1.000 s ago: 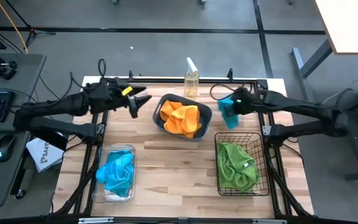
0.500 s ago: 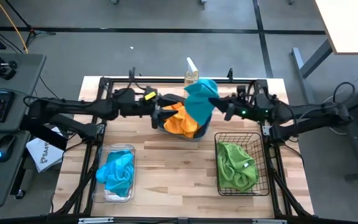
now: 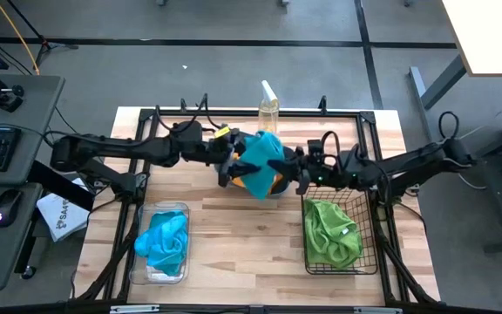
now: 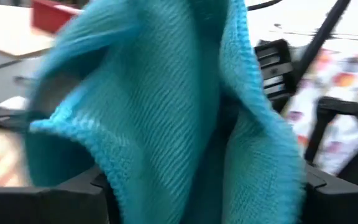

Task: Sort microfiber towel by color & place in baskets
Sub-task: Put the blue towel into the transparent bin

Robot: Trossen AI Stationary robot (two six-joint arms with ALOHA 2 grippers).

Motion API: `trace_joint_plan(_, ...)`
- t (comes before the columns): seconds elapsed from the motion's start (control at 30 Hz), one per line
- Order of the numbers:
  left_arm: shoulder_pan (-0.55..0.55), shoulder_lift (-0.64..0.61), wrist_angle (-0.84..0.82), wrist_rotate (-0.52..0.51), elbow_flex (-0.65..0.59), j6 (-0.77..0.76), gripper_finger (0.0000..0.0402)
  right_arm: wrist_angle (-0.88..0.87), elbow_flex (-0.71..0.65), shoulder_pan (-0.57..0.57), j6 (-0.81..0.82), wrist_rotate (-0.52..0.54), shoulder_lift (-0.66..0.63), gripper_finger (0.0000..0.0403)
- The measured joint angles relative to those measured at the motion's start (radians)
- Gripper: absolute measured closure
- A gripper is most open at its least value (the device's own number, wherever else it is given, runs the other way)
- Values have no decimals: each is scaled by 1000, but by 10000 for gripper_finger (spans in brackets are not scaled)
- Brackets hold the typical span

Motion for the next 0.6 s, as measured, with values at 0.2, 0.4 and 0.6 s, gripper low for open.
trace_joint_plan(0.2, 0, 33, 81, 108, 4, -9, 147, 59, 0, 15, 4, -32, 30, 403)
trace_joint_plan(0.4, 0, 43, 95, 111, 4, -8, 194, 59, 0, 15, 4, -32, 30, 396)
trace_joint_plan(0.6, 11, 43, 93, 113, 4, 22, 382, 60, 0, 15, 3, -45, 30, 362)
